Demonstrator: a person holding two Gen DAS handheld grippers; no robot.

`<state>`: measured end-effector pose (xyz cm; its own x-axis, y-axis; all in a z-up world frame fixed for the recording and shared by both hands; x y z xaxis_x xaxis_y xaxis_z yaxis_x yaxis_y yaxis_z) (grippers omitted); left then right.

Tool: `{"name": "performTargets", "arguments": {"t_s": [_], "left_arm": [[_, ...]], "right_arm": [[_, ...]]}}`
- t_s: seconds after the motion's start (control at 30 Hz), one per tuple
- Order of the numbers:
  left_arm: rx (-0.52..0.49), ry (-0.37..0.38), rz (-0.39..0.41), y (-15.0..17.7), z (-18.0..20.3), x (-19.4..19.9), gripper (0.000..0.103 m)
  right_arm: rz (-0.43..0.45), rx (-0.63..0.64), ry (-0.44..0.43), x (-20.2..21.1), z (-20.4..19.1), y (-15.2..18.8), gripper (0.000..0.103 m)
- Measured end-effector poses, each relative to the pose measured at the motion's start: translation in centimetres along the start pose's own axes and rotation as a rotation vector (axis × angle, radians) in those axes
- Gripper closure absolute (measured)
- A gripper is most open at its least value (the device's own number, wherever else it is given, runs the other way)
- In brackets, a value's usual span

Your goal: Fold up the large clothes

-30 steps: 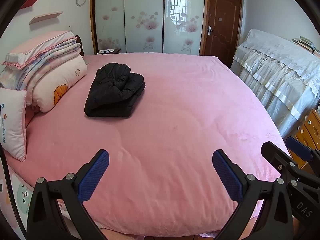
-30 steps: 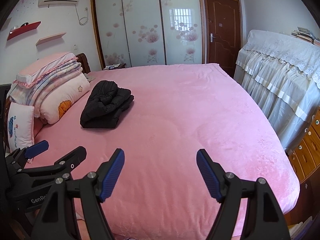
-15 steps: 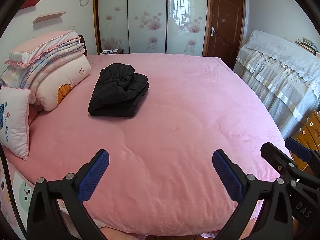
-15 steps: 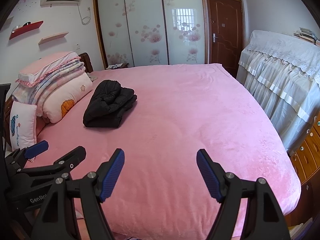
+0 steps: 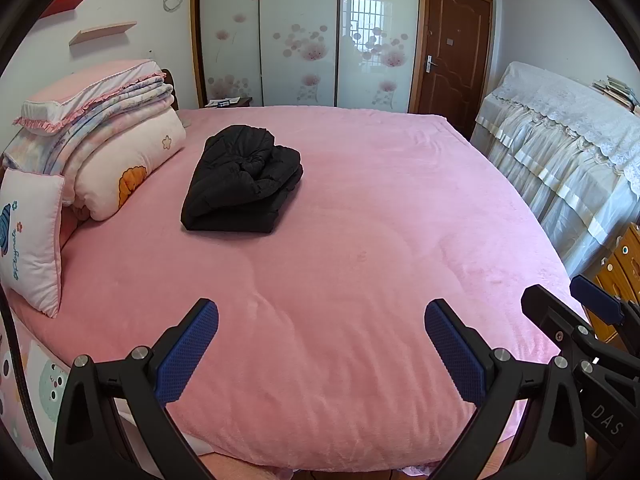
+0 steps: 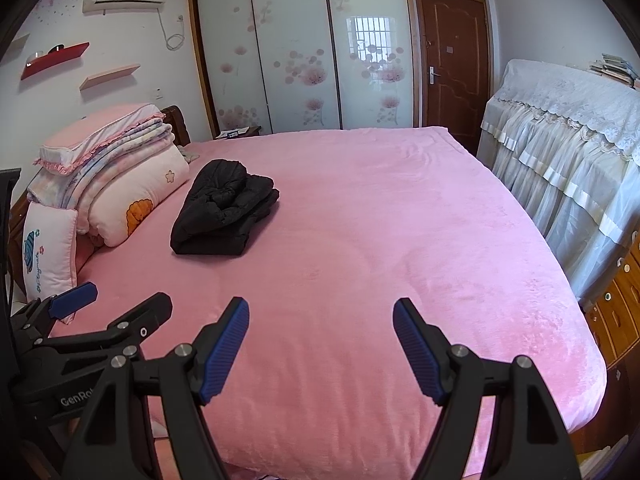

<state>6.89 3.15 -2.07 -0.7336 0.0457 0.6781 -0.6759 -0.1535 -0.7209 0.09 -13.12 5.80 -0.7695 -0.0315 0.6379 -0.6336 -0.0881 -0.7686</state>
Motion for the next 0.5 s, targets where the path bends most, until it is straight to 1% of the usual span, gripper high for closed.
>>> {"name": "performTargets", "arguments": {"t_s": [0.5], "left_arm": [[0.004,-0.006,-0.008,0.25,-0.16,0.01,0.001]], "right_arm": [[0.0,0.0,0.0,-0.04,-0.14,0.02,0.028]]}}
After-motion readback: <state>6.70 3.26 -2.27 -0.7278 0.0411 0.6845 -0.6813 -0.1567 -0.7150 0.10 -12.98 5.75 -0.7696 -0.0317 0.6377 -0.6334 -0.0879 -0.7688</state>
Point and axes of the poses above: each gripper's, at about its wrist camera, not at the fingertips, and x roughly against the way its jaws point, z to its right, y to its underside, the point moved 1 cm from there along -x, roughly the way its jaws point, and after that the axes turned 9 degrees about x, right-handed, at the moved point
